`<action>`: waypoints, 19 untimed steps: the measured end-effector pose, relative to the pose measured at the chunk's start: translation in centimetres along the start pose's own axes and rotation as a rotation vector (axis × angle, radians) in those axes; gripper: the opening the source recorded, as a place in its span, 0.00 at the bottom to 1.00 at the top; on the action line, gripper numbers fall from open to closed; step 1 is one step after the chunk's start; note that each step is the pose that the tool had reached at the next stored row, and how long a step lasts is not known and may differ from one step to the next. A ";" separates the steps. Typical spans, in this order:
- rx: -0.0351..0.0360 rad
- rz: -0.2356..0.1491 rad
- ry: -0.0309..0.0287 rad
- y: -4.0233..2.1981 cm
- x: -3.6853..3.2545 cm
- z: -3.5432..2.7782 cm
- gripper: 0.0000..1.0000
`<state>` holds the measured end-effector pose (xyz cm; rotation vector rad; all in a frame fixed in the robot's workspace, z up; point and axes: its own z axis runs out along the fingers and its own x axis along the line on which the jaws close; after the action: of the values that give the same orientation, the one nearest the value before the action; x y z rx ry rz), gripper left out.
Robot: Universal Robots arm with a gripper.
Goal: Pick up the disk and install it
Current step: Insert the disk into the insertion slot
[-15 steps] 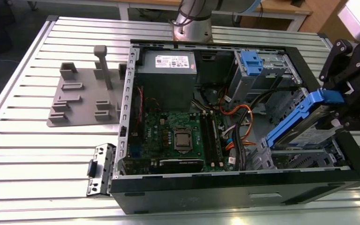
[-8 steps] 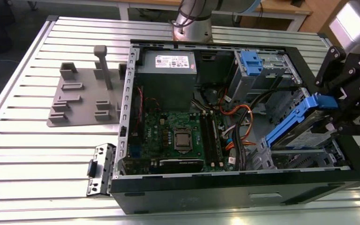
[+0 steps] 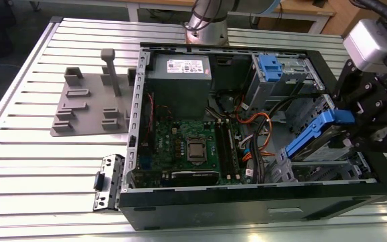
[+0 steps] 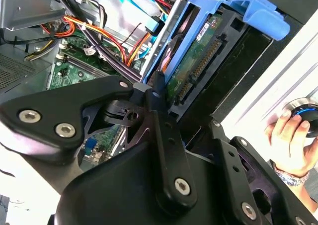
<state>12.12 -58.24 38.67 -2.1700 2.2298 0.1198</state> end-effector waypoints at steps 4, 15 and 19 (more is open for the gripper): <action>0.0000 0.000 0.0001 -0.02 0.03 0.48 0.36; 0.0000 0.000 0.0001 -0.02 0.04 0.54 0.44; 0.0001 0.000 0.0004 -0.02 0.04 0.53 0.44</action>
<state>12.11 -58.24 38.13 -2.1701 2.2300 0.1192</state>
